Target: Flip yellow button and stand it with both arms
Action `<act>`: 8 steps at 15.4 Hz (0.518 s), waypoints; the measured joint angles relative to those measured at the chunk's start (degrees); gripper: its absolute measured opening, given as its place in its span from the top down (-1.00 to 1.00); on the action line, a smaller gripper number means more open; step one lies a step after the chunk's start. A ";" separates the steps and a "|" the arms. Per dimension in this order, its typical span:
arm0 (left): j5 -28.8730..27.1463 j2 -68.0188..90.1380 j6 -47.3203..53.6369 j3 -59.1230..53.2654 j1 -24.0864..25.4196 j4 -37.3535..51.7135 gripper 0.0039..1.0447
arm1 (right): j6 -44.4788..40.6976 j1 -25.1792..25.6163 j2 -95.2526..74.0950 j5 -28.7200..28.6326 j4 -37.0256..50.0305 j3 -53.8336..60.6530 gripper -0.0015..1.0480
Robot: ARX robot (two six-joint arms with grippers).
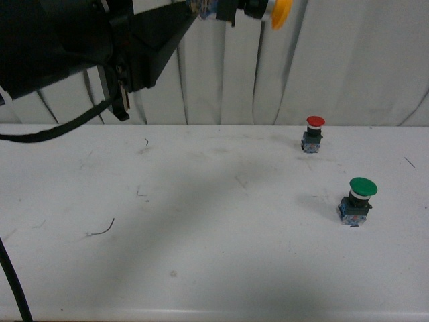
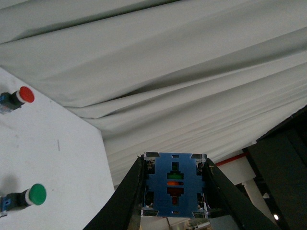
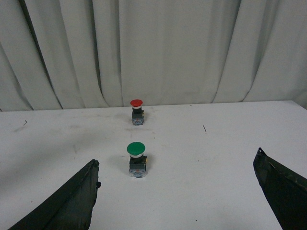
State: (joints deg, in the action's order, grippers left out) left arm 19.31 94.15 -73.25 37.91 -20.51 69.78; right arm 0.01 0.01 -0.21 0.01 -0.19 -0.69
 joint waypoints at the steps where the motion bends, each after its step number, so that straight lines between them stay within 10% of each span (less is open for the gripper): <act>1: 0.04 0.17 -0.55 0.70 -0.02 0.98 0.42 | 0.00 0.00 0.00 0.00 0.00 0.00 -0.87; 8: 0.63 7.08 -1.33 1.70 -0.17 3.54 0.42 | 0.00 0.00 0.00 0.00 0.00 0.00 -0.87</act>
State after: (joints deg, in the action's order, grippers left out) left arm 19.94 101.23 -74.59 39.62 -20.69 73.32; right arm 0.01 0.01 -0.21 0.01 -0.19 -0.69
